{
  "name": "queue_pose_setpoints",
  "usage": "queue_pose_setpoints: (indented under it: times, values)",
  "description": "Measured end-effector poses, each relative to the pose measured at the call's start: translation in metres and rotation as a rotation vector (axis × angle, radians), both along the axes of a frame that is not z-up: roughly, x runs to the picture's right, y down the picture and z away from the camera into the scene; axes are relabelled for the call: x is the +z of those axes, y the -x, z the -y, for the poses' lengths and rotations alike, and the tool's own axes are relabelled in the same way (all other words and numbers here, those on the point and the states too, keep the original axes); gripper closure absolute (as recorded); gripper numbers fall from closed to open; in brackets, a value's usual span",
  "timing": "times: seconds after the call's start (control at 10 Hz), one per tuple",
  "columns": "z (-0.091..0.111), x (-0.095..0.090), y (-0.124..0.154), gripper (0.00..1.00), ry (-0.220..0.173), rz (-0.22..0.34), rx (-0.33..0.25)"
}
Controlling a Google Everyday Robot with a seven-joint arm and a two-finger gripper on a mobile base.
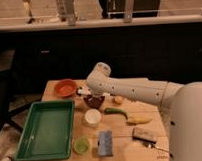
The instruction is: Place brush in purple bowl
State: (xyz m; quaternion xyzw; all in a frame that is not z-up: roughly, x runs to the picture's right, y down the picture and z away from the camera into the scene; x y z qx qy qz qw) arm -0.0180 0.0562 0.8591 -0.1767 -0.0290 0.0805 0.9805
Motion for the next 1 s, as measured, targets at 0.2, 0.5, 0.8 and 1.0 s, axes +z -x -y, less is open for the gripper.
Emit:
queue_pose_setpoints:
  times: [0.2,0.5,0.8,1.0]
  values:
    - [0.0,0.0,0.0,0.61,0.0,0.0,0.0]
    - [0.0,0.0,0.0001,0.31,0.0,0.0,0.0]
    - [0.0,0.0,0.0001,0.23,0.0,0.0,0.0]
    - [0.0001,-0.0001,0.0002,0.23,0.0,0.0,0.0]
